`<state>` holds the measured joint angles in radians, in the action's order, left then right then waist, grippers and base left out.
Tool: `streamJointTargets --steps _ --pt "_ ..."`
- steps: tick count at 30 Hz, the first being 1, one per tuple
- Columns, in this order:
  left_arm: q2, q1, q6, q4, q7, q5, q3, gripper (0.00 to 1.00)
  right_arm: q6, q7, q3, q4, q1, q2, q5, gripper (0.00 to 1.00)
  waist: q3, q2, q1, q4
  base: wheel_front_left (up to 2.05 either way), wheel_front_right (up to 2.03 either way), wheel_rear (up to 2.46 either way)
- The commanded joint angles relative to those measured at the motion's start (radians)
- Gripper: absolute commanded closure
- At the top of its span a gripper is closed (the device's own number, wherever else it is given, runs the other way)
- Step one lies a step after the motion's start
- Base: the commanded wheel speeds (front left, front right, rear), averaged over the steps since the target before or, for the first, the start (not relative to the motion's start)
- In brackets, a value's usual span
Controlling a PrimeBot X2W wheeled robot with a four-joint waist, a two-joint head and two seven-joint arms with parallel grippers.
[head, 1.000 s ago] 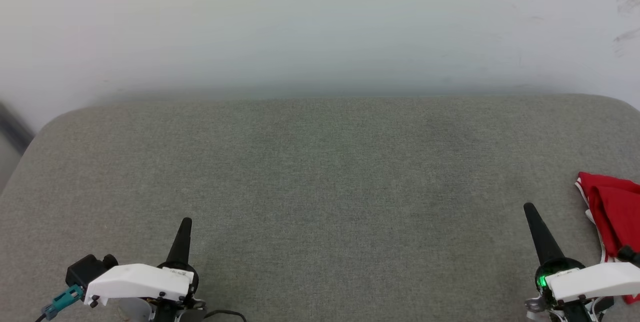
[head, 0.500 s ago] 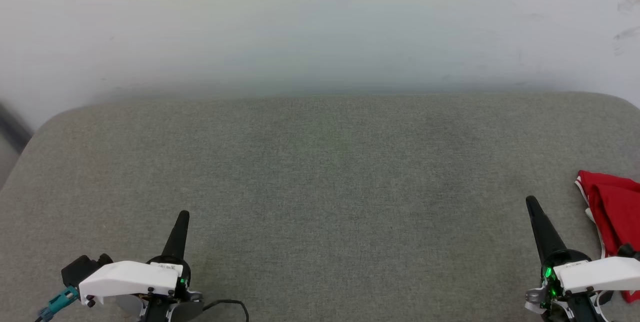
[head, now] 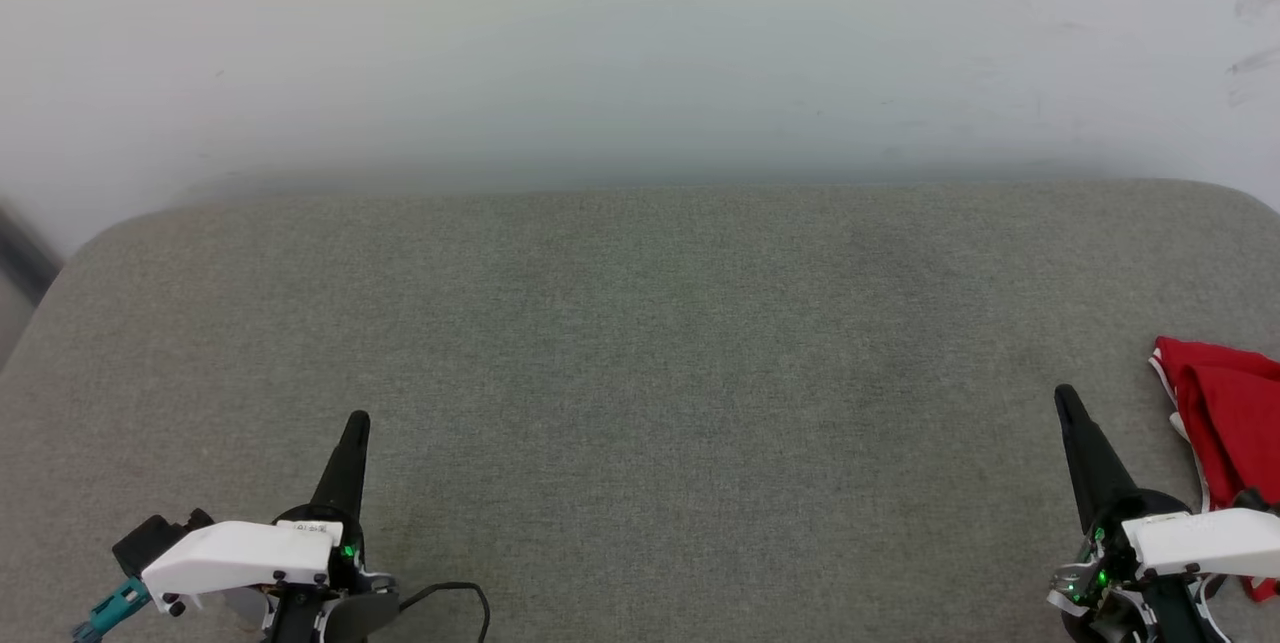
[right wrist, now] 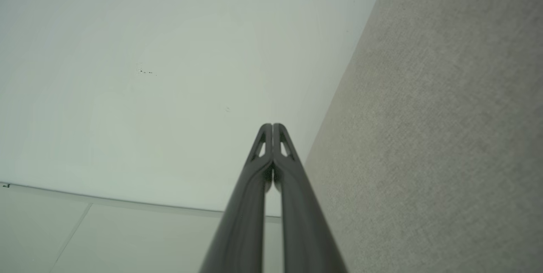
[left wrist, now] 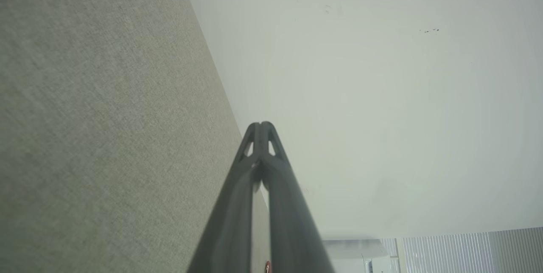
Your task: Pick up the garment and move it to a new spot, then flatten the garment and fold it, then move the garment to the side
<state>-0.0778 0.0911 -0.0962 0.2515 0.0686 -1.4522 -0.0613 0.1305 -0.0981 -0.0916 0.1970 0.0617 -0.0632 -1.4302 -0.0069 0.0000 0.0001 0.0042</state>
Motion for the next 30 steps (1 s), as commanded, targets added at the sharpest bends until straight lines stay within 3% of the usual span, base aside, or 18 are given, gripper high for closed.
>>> streamJointTargets --steps 1,30 --pt "0.006 0.018 -0.008 -0.006 0.007 -0.023 -0.009 1.00 0.000 -0.002 -0.003 0.005 0.024 0.003 -0.028 1.00 0.001 0.0000 -0.0001 0.000 0.00 0.00 0.00" --pt "0.030 0.021 -0.038 -0.007 0.050 -0.160 -0.058 1.00 0.000 -0.010 -0.014 0.051 0.053 0.008 -0.191 1.00 0.010 0.0000 -0.0001 -0.004 0.00 0.00 0.00"
